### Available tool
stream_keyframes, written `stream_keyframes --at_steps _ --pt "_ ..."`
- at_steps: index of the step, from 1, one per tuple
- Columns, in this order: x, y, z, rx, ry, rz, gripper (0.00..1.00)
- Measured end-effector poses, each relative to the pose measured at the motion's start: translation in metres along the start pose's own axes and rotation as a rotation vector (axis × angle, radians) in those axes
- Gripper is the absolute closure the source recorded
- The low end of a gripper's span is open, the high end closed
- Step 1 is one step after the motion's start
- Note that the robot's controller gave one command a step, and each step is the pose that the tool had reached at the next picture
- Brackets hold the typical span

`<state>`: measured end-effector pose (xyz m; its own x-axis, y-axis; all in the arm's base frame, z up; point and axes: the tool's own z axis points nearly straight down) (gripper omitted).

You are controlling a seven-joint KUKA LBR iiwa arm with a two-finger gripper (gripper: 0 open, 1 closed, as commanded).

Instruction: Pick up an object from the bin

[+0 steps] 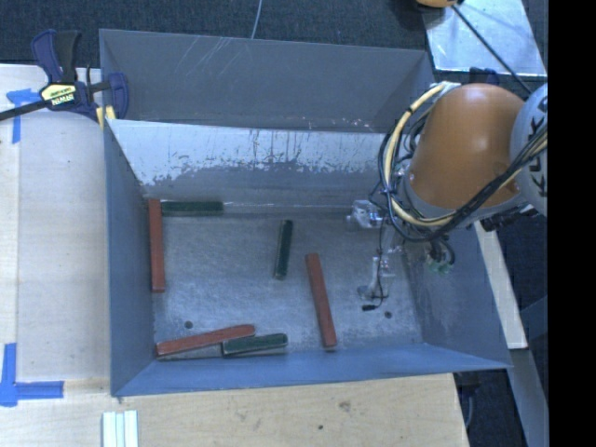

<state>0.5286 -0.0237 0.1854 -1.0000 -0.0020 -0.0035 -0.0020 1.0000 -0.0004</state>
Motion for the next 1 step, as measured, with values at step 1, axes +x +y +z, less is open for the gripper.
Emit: stream_keyframes --at_steps 1 --pt "0.0000 0.0000 0.0000 0.000 0.000 0.000 0.00"
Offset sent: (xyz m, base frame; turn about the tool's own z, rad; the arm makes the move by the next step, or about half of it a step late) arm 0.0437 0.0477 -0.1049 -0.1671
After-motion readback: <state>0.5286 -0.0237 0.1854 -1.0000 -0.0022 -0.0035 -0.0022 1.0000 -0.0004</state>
